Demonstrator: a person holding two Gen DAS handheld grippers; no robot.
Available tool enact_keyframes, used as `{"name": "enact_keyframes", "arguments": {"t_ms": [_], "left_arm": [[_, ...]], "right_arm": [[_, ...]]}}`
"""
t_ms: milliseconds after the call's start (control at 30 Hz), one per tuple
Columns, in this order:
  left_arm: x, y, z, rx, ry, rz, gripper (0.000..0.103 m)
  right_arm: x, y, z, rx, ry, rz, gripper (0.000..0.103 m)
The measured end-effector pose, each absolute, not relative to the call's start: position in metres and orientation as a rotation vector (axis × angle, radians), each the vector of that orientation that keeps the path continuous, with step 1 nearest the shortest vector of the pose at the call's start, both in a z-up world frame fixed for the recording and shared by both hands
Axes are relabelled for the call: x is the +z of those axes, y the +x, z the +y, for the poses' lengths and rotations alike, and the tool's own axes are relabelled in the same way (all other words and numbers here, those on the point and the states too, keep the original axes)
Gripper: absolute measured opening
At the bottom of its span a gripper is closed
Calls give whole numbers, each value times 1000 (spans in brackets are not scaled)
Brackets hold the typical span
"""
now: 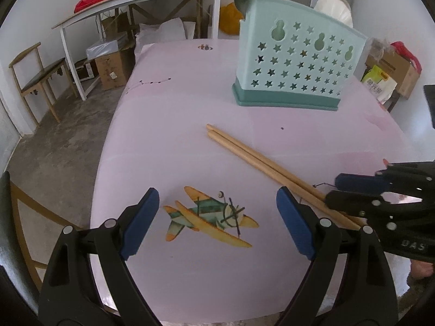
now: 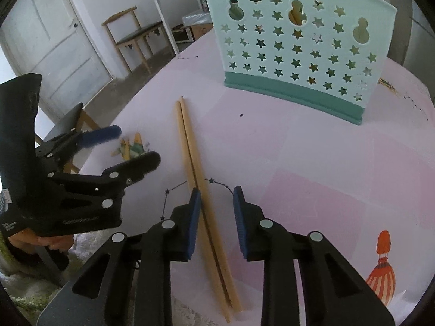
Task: Organize utensils
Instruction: 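Move both grippers down toward the two wooden chopsticks on the table, then close the right gripper on one chopstick while left closes on the other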
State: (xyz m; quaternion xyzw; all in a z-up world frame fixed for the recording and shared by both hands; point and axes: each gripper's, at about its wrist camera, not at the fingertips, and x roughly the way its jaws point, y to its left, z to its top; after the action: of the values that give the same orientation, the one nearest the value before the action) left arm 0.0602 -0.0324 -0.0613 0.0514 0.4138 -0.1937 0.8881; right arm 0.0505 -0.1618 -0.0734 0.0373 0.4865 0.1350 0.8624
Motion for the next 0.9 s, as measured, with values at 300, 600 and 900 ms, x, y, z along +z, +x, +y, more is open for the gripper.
{"name": "enact_keyframes", "arguments": {"t_ms": [300,600,900], "left_arm": [[-53,55,-39,-522,3,852,67],[-58,54,-77,-546,55,939,45],[-60,37,-106,-509,180,936,45]], "right_arm": [[-74,55,-165,205,41,1009,13],[-76,44,-190,65,71,1010,12],[-78,20,-221,15,175,1019,9]]}}
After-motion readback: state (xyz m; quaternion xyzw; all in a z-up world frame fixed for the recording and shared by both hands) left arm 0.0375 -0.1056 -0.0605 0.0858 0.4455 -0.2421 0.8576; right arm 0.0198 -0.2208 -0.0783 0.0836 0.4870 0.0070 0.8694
